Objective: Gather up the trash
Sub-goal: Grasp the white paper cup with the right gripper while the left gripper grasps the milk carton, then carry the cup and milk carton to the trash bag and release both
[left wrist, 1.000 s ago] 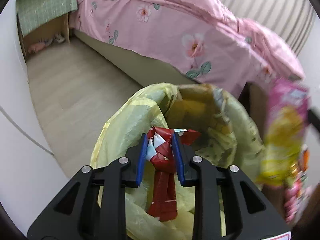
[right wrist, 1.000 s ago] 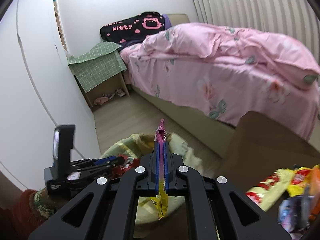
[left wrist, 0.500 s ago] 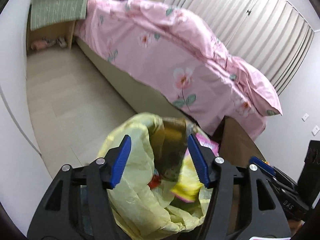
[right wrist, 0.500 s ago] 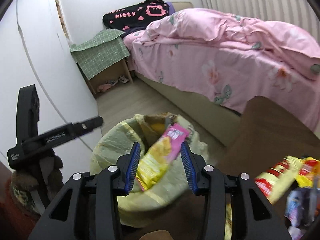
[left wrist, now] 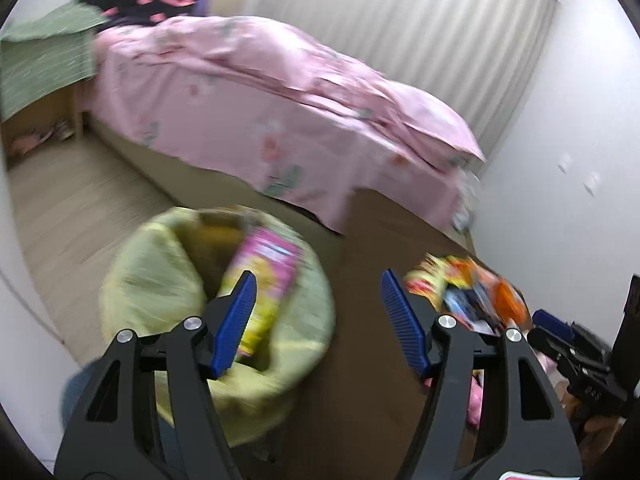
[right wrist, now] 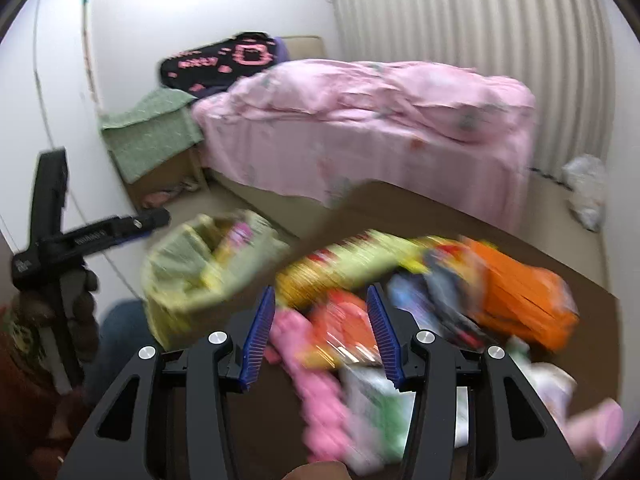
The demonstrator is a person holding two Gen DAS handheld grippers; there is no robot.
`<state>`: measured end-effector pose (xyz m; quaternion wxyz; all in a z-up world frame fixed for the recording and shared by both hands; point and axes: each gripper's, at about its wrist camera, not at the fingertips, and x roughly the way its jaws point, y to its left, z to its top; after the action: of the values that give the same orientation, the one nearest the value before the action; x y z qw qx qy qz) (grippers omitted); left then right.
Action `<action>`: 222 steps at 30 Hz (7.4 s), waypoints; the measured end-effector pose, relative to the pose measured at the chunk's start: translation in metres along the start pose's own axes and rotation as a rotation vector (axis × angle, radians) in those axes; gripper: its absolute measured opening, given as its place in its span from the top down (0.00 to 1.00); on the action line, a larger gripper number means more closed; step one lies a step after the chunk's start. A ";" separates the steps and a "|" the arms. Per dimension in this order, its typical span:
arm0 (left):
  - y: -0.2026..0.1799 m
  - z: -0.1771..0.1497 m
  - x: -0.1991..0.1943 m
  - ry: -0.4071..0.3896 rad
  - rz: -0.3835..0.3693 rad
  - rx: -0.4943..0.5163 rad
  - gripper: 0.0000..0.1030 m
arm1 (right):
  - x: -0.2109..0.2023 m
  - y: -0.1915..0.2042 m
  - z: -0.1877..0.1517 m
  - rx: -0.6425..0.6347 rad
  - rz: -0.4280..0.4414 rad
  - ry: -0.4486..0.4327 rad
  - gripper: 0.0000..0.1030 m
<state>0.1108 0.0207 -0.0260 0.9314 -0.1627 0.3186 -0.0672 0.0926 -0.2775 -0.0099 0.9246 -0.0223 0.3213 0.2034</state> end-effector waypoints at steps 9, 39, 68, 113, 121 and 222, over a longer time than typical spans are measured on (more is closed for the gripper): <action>-0.108 -0.044 0.018 0.099 -0.158 0.228 0.40 | -0.055 -0.088 -0.081 0.073 -0.304 0.032 0.56; -0.213 -0.089 0.065 0.259 -0.237 0.603 0.40 | -0.067 -0.075 -0.144 0.005 -0.228 0.120 0.63; -0.199 -0.114 0.032 0.334 -0.258 0.512 0.48 | -0.108 -0.129 -0.173 0.556 -0.076 -0.105 0.45; -0.308 -0.111 0.168 0.521 -0.108 0.898 0.36 | -0.132 -0.135 -0.188 0.430 -0.219 -0.093 0.51; -0.298 -0.093 0.131 0.457 -0.195 0.768 0.49 | -0.139 -0.130 -0.192 0.426 -0.210 -0.111 0.51; 0.110 0.022 0.007 -0.003 0.105 -0.143 0.27 | 0.114 0.091 0.042 -0.178 0.203 0.072 0.43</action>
<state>0.1328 0.1277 -0.0514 0.9201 -0.2120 0.3294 0.0047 0.1623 -0.1454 -0.0369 0.8814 -0.0791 0.3355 0.3228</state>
